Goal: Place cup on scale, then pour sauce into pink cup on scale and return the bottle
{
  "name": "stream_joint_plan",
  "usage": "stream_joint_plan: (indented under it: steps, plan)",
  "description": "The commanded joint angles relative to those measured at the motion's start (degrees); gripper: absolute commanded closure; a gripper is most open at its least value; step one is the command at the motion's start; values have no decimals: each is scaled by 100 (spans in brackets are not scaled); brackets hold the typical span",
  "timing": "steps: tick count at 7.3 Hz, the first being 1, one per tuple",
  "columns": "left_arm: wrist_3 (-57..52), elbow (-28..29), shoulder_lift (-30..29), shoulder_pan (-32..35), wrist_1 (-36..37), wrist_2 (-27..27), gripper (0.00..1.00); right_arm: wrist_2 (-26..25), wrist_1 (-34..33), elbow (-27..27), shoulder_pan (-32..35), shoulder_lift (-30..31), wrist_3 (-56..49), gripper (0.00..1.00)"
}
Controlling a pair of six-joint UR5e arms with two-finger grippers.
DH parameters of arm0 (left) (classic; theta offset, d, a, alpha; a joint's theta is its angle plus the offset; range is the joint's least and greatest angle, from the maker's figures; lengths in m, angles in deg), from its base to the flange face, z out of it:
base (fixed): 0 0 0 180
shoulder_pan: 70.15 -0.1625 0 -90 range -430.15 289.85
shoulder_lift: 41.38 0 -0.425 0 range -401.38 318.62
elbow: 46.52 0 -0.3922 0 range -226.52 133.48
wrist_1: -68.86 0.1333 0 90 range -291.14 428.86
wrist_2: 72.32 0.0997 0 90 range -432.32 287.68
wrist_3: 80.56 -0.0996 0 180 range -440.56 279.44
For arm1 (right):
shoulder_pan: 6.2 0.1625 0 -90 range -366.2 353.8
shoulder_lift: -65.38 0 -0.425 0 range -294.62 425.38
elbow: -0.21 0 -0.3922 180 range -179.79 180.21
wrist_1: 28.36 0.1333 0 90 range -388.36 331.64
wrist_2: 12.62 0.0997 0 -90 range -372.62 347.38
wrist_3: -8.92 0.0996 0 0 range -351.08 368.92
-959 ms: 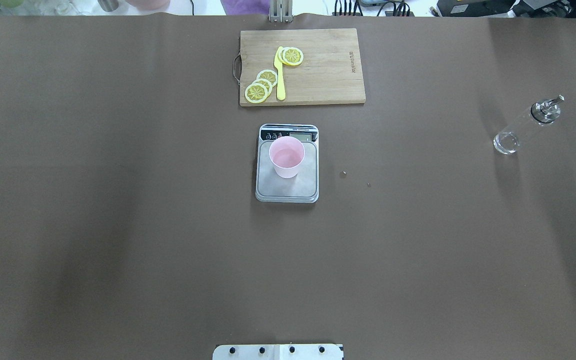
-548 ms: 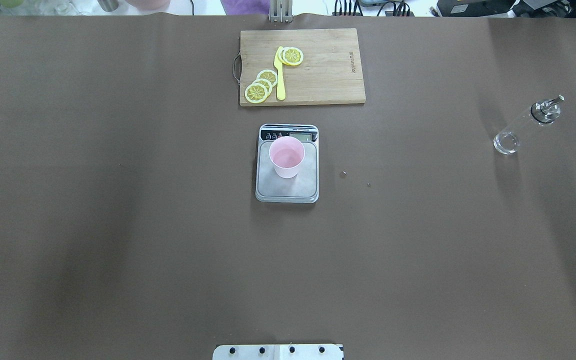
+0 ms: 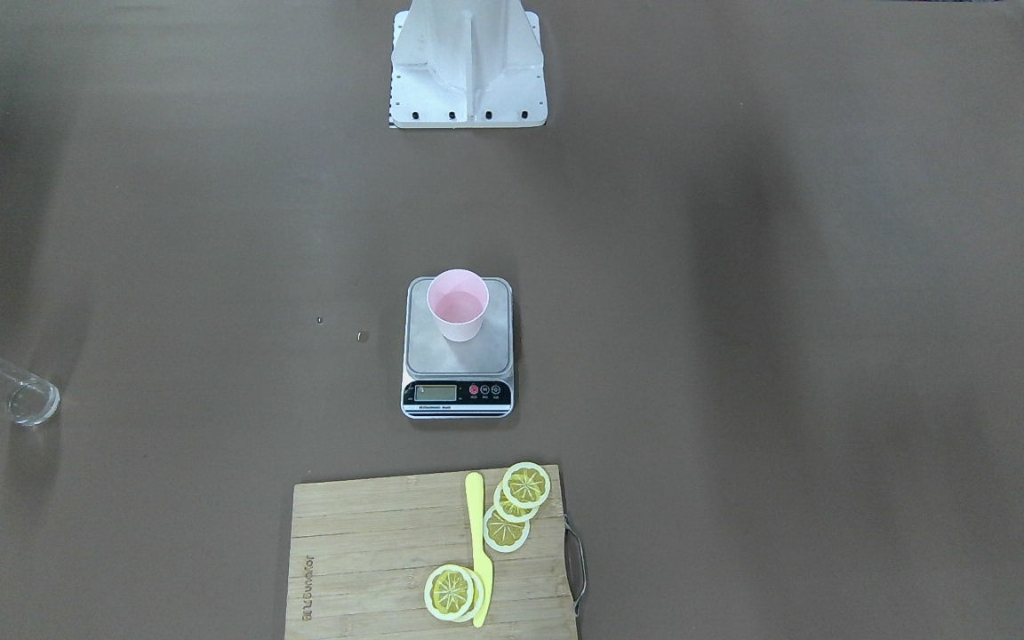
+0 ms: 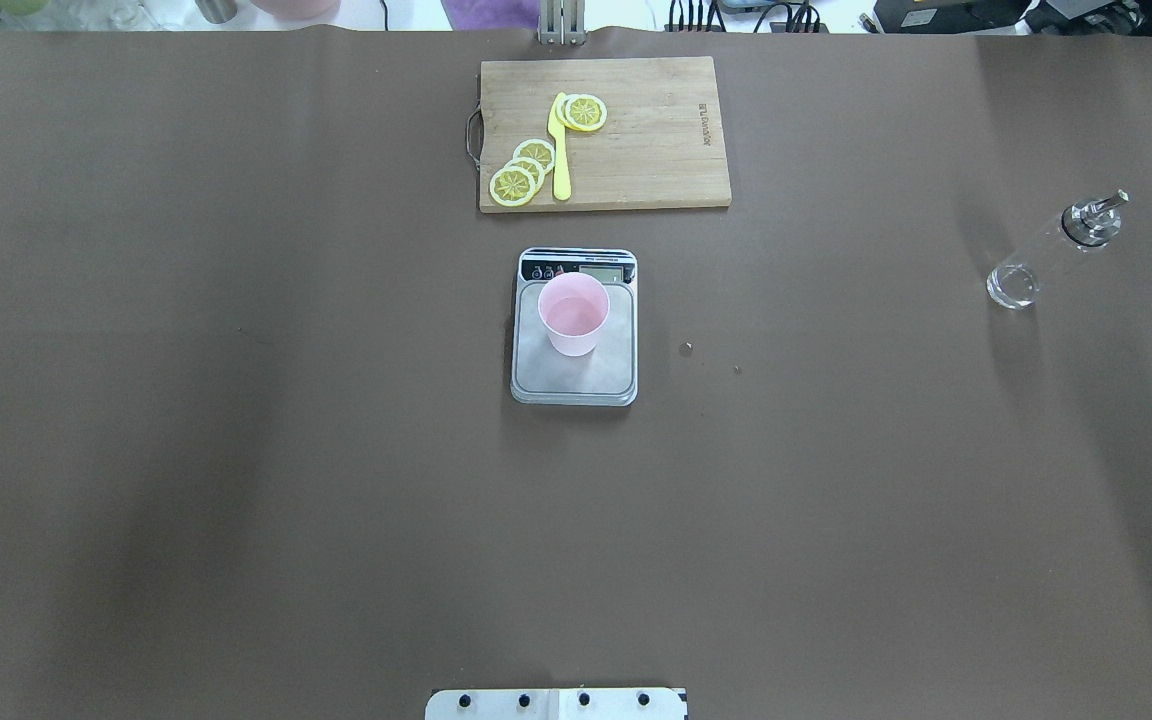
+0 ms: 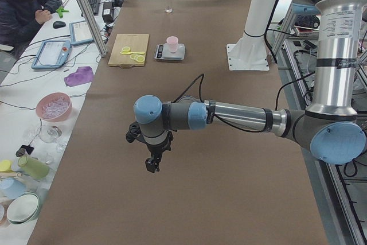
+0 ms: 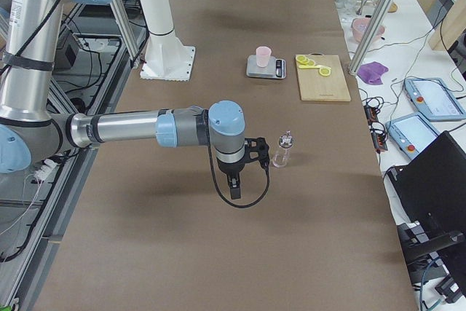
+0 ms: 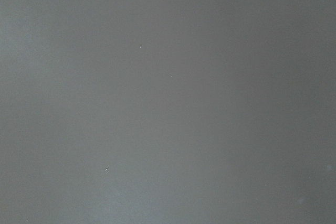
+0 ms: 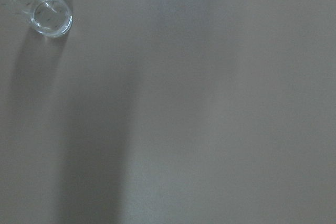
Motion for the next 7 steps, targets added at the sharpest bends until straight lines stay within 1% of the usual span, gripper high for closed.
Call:
stream_joint_plan:
  steps: [1, 2, 3, 4, 7]
  plan:
    - [0, -6, -30, 0, 0, 0, 2, -7, 0, 8, -8, 0, -10, 0]
    - [0, -24, -65, 0, 0, 87, 2, -16, 0, 8, -8, 9, -10, 0]
    - [0, -154, -65, 0, 0, 340, 2, -7, 0, 8, -8, 18, -10, 0]
    - [0, -199, -56, -9, 0, 447, 2, -7, 0, 8, -8, 18, -10, 0]
    - [0, -217, -47, -9, 9, 448, 2, -7, 0, 8, -8, 18, -10, 0]
